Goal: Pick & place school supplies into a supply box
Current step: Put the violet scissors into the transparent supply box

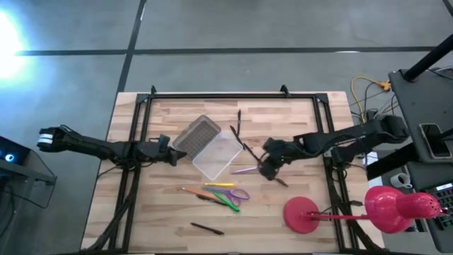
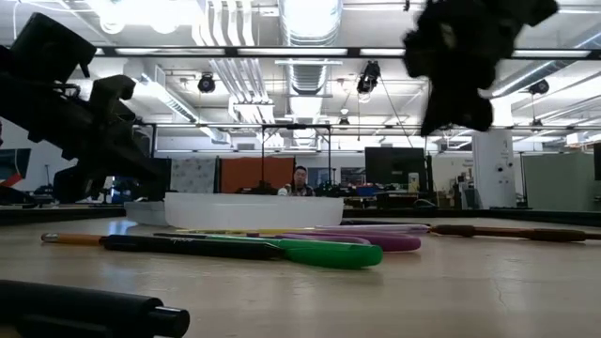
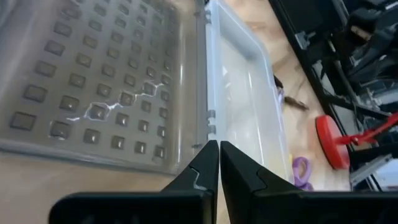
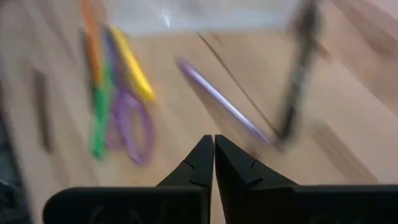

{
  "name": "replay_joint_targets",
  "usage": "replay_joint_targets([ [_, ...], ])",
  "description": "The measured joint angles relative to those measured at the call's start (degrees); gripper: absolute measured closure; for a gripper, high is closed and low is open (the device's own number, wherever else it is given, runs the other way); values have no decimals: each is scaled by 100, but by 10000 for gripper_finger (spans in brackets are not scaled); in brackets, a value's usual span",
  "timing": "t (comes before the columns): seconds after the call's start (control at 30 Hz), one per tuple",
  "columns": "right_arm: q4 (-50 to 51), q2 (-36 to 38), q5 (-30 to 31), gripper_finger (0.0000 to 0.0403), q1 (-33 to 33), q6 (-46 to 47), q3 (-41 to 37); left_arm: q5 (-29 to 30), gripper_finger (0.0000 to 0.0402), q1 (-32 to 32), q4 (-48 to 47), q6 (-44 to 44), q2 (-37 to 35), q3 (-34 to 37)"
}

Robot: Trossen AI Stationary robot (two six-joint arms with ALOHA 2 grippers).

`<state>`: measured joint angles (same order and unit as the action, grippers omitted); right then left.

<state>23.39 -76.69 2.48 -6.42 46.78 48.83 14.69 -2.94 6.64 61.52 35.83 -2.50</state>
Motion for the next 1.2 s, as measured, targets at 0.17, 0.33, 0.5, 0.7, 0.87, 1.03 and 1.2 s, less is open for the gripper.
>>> replay_joint_targets([
  [0.17,31,-954,-3,394,-92,-137,920,-121,402,0,2,-7,0,0],
  [0.33,114,-2001,-1534,394,-236,-728,1699,-124,402,0,4,-7,2,0],
  [0.5,541,-2822,-2179,378,-429,-775,2077,-126,402,0,2,-9,2,0],
  [0.7,341,-3004,-1923,305,-636,-824,2134,-126,402,0,-6,-9,13,0],
  [0.87,283,-2986,-940,252,-861,-1364,2307,-128,402,0,-32,-9,13,0],
  [1.03,311,-3319,-564,235,-1097,-1720,2627,-130,402,0,-45,-11,13,0],
  [1.2,550,-3843,-89,244,-1299,-1301,3118,-134,402,0,-84,-11,20,0],
])
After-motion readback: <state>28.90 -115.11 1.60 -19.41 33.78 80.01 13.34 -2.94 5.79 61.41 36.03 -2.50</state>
